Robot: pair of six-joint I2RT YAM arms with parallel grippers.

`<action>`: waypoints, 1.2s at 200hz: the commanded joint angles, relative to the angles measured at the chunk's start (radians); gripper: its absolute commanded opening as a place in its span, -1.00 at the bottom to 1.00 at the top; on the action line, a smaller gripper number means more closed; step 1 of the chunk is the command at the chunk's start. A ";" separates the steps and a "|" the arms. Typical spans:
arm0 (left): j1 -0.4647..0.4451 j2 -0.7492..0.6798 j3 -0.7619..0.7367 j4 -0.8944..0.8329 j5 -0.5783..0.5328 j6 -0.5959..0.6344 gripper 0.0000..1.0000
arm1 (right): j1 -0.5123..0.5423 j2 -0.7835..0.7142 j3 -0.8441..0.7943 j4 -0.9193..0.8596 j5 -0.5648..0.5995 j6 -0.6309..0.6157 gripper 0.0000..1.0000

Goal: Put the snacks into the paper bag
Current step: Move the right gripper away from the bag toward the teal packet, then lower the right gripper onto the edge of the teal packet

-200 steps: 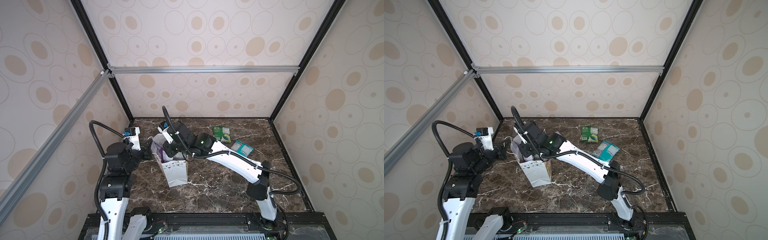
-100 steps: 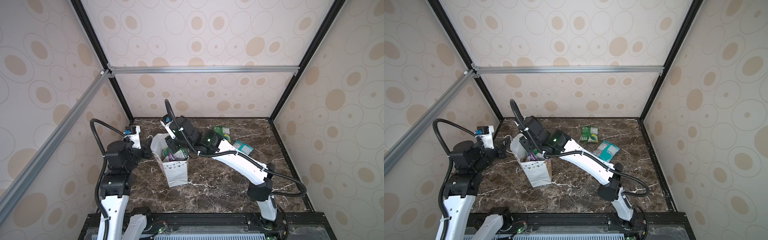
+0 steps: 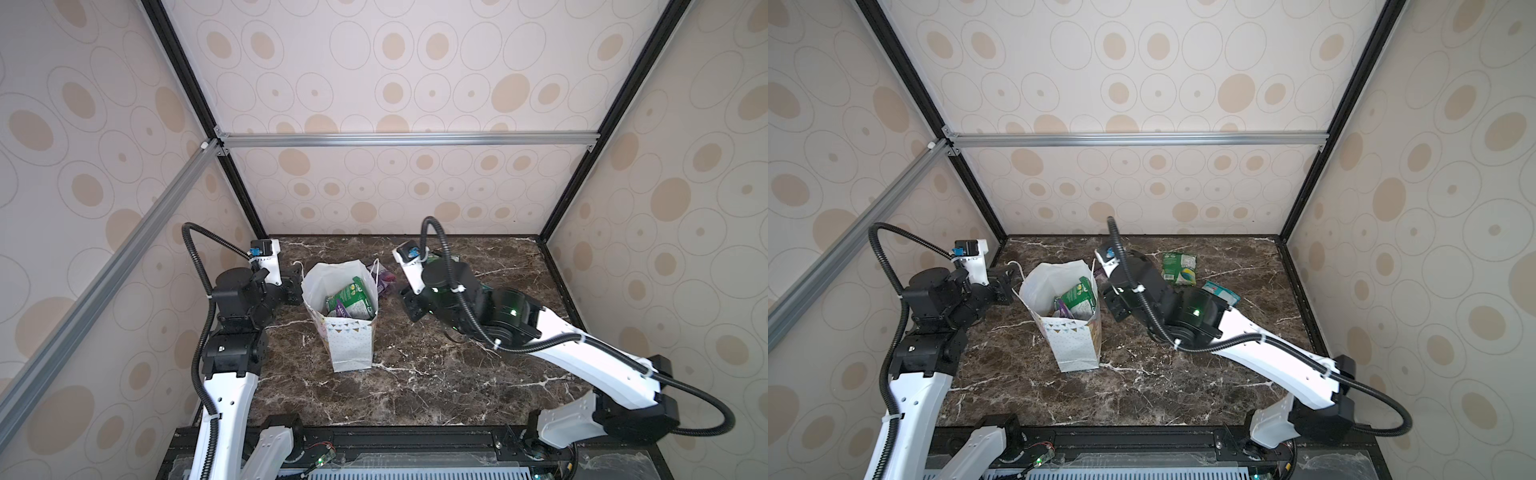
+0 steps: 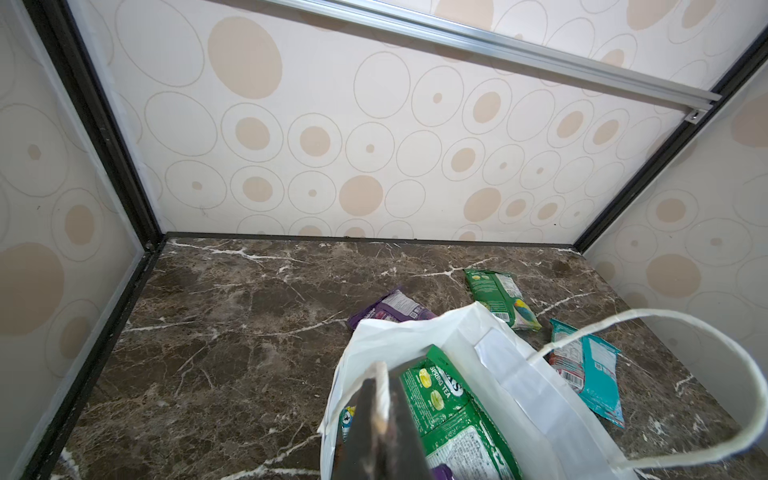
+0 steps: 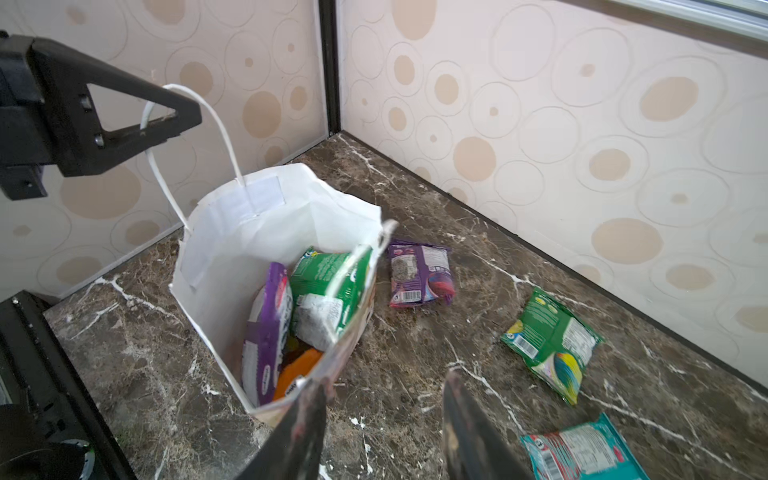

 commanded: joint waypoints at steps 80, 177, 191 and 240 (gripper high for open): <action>0.004 -0.001 -0.039 0.125 -0.009 0.010 -1.00 | -0.413 -0.503 -0.603 -0.151 -0.068 0.413 0.04; 0.005 0.011 -0.057 0.131 -0.003 0.008 -1.00 | -0.787 -0.412 -0.832 0.061 -0.473 0.455 0.05; 0.005 0.013 -0.058 0.133 -0.003 0.007 -1.00 | -0.819 -0.417 -0.863 0.092 -0.502 0.468 0.05; 0.006 0.011 -0.059 0.134 -0.002 0.005 -1.00 | -0.916 -0.403 -0.973 0.198 -0.527 0.512 0.11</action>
